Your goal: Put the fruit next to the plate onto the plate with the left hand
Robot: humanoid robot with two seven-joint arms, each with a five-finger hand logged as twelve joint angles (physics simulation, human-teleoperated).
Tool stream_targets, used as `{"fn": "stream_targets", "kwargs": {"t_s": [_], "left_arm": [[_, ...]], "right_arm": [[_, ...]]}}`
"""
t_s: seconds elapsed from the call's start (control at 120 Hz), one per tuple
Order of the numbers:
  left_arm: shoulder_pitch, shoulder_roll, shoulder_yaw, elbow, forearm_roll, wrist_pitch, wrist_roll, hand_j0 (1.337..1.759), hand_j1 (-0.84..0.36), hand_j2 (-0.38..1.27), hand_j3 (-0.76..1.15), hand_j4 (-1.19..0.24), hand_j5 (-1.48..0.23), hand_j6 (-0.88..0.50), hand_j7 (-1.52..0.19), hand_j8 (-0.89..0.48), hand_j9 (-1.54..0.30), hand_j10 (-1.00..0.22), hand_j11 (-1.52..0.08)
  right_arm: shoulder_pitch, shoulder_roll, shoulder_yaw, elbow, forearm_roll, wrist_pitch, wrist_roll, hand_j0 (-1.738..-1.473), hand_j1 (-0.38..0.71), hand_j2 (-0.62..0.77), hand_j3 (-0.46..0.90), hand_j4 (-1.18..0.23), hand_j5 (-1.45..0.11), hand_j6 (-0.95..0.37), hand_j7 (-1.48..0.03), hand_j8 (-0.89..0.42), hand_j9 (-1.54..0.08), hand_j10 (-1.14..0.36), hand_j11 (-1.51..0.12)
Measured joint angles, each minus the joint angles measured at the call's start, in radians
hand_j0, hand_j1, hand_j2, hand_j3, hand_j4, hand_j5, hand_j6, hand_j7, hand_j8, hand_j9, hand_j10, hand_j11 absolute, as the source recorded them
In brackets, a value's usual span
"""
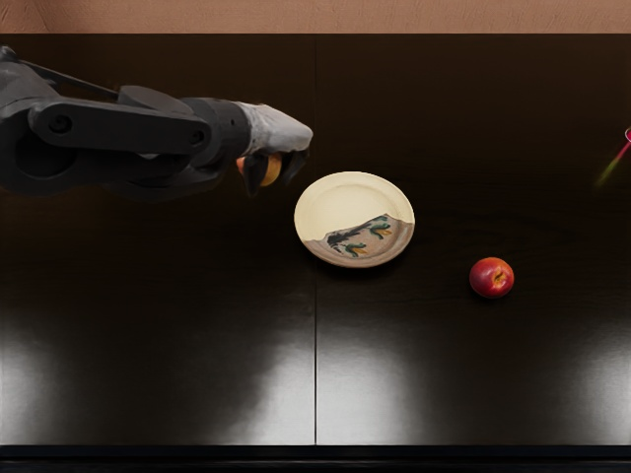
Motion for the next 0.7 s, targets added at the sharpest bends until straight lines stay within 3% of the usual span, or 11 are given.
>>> {"fn": "stream_targets", "kwargs": {"t_s": [0.308, 0.433, 0.7], "left_arm": [[0.002, -0.151, -0.078, 0.005, -0.068, 0.002, 0.017, 1.64, -0.24, 0.19, 0.0, -0.81, -1.27, -0.49, -1.24, -0.32, -1.22, -0.46, -1.2], [0.023, -0.217, -0.105, 0.045, -0.069, 0.019, 0.02, 1.64, -0.25, 0.2, 0.0, -0.81, -1.28, -0.49, -1.24, -0.32, -1.23, -0.45, -1.2], [0.078, -0.24, -0.117, 0.129, -0.056, 0.085, 0.024, 1.64, -0.23, 0.18, 0.0, -0.79, -1.18, -0.54, -1.15, -0.36, -1.15, -0.48, -1.15]], "right_arm": [[0.0, 0.0, 0.0, 0.0, 0.0, 0.0, 0.0, -1.658, -0.31, -0.01, 0.0, -0.03, -0.04, -0.03, -0.04, -0.03, -0.04, -0.03, -0.04], [0.0, 0.0, 0.0, 0.0, 0.0, 0.0, 0.0, -1.658, -0.31, -0.01, 0.0, -0.03, -0.04, -0.03, -0.04, -0.03, -0.04, -0.03, -0.04], [0.0, 0.0, 0.0, 0.0, 0.0, 0.0, 0.0, -1.658, -0.31, -0.01, 0.0, -0.03, -0.04, -0.03, -0.04, -0.03, -0.04, -0.03, -0.04]]}}
